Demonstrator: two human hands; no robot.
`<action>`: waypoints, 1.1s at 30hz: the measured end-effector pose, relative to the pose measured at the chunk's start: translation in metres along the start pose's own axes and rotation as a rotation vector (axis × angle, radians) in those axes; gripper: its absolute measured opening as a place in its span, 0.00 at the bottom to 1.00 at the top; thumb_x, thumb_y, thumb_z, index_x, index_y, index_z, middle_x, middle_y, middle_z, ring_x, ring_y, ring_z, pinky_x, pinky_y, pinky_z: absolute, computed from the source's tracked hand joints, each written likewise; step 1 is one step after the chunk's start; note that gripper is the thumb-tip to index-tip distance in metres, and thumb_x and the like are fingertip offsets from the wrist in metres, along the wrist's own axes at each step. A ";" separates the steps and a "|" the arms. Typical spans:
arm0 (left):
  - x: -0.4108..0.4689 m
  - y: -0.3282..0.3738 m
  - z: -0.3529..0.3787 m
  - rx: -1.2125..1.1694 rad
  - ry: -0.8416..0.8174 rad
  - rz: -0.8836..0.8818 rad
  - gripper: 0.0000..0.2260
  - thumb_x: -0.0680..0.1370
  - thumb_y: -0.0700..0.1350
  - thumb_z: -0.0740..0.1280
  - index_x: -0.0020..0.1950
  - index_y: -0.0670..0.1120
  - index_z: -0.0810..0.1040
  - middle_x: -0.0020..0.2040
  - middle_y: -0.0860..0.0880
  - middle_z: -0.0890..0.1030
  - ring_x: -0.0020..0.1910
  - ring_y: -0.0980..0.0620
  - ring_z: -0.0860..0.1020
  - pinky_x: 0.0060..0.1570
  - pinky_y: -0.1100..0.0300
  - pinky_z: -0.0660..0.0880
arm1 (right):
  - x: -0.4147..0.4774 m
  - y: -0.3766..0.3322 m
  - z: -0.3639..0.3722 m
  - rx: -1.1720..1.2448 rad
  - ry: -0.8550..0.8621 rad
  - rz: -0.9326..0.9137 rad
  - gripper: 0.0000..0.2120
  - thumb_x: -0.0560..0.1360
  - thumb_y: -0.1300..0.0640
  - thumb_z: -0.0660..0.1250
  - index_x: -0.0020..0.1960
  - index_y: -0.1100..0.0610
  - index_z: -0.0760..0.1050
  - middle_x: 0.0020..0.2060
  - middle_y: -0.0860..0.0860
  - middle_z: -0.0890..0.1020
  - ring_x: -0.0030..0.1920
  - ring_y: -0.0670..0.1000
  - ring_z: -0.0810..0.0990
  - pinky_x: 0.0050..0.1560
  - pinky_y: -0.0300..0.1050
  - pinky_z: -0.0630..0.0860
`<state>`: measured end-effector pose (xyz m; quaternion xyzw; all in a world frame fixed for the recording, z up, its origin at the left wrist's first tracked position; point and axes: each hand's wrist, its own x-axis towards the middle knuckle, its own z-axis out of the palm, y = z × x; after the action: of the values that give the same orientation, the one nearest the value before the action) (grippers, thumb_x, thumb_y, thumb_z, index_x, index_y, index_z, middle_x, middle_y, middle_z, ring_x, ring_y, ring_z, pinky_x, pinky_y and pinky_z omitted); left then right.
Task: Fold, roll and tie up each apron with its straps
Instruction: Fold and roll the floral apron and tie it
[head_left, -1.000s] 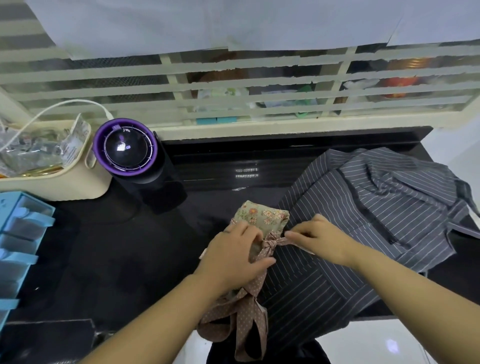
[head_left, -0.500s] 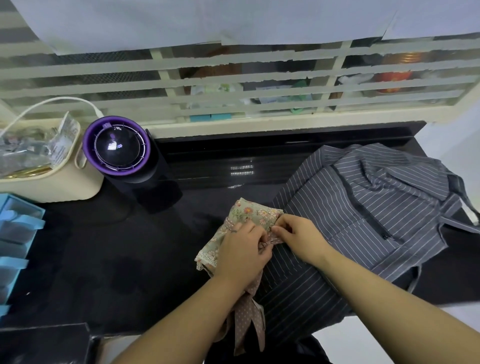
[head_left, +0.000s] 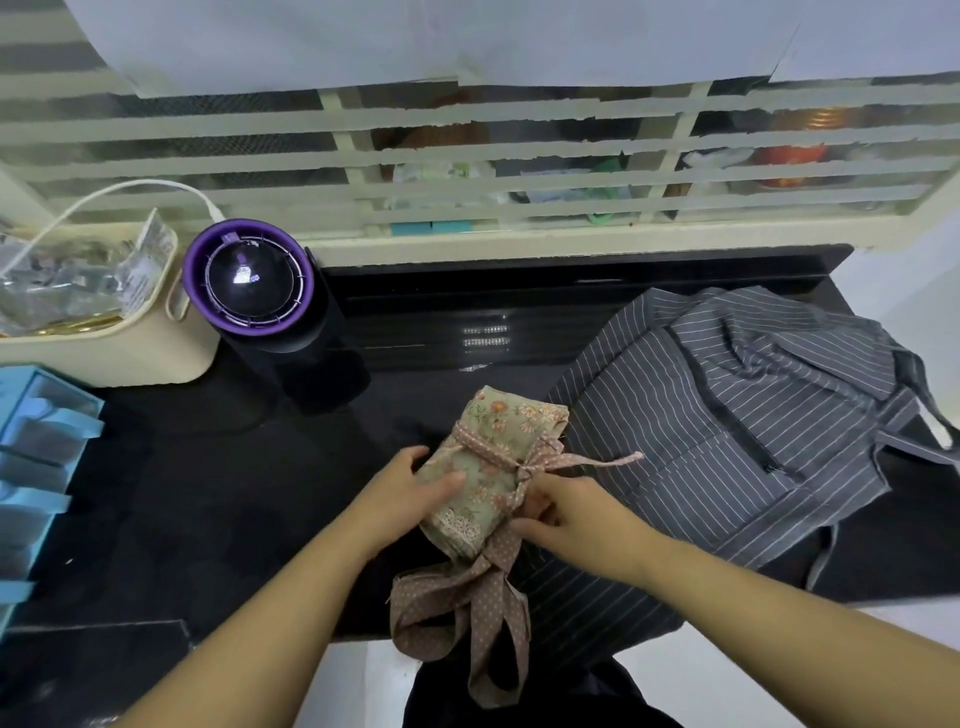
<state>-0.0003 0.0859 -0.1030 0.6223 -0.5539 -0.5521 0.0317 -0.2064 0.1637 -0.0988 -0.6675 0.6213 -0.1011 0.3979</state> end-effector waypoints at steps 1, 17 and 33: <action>0.004 -0.001 0.001 -0.022 -0.034 -0.015 0.26 0.73 0.53 0.72 0.68 0.46 0.71 0.58 0.50 0.80 0.52 0.54 0.79 0.51 0.59 0.76 | 0.001 -0.002 0.003 0.066 0.011 0.049 0.10 0.76 0.45 0.67 0.44 0.51 0.71 0.39 0.45 0.77 0.39 0.44 0.75 0.41 0.40 0.75; -0.068 0.166 -0.082 -1.079 -0.214 0.412 0.13 0.71 0.40 0.62 0.54 0.39 0.77 0.46 0.42 0.85 0.42 0.46 0.84 0.42 0.53 0.81 | -0.007 -0.101 -0.146 0.566 0.312 -0.193 0.26 0.72 0.50 0.71 0.67 0.47 0.67 0.59 0.43 0.77 0.51 0.41 0.81 0.50 0.38 0.78; -0.153 0.294 -0.162 -1.304 -0.048 0.788 0.10 0.80 0.41 0.58 0.51 0.36 0.76 0.41 0.39 0.84 0.36 0.45 0.83 0.44 0.54 0.80 | -0.020 -0.169 -0.261 -0.193 1.119 -0.815 0.22 0.76 0.43 0.61 0.33 0.58 0.79 0.50 0.42 0.74 0.57 0.39 0.68 0.53 0.30 0.65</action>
<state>-0.0419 -0.0091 0.2514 0.2217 -0.2975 -0.7287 0.5757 -0.2482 0.0612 0.1927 -0.7273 0.4391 -0.5154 -0.1124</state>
